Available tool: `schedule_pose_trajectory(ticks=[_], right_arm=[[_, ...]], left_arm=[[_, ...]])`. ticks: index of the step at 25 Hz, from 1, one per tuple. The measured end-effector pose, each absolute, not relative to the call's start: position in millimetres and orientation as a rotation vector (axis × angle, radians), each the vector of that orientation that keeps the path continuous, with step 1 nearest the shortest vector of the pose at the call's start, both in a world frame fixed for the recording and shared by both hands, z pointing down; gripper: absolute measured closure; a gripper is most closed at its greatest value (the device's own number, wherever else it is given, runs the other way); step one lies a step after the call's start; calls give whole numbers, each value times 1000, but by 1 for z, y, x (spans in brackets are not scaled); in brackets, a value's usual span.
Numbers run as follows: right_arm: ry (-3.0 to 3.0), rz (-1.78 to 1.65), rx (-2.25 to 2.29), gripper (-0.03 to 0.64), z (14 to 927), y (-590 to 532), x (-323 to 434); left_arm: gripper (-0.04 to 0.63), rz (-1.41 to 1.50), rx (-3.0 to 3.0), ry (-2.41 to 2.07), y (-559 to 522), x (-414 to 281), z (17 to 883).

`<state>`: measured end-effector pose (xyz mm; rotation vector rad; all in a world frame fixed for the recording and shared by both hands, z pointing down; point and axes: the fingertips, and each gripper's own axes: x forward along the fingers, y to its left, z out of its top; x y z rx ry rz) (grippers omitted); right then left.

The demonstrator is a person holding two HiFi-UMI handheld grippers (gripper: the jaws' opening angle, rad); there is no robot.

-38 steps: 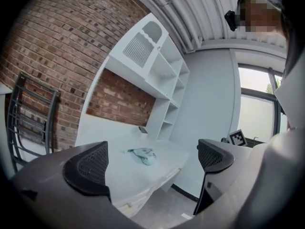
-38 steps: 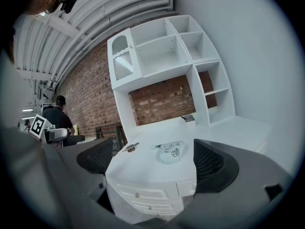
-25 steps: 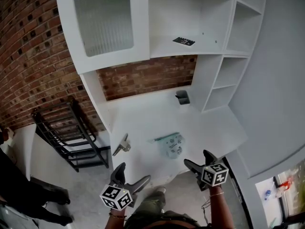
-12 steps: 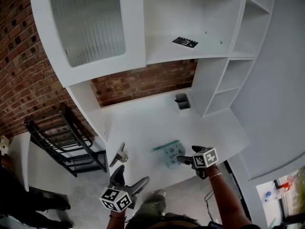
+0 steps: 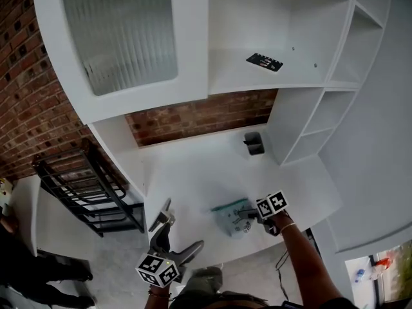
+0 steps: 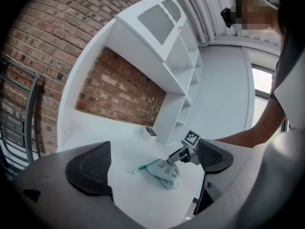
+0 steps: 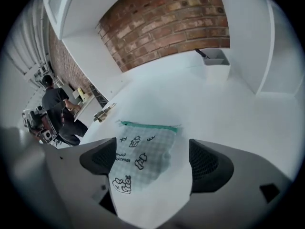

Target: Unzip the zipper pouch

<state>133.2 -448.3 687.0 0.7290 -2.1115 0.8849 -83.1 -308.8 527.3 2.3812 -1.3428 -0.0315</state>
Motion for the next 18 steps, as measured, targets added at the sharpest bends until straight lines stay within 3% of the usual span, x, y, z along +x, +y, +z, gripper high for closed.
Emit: schedule_pose_trajectory(ticks=[10, 13, 18], right_arm=[[-1967, 1144, 579, 197, 719, -462, 127], [-1908, 1223, 556, 312, 722, -472, 137], [-1851, 1349, 609, 416, 727, -481, 147]], left_arm=[[28, -36, 2341, -1378, -325, -93, 534], [28, -31, 2332, -1389, -328, -96, 534], [28, -26, 2321, -1378, -328, -94, 539]])
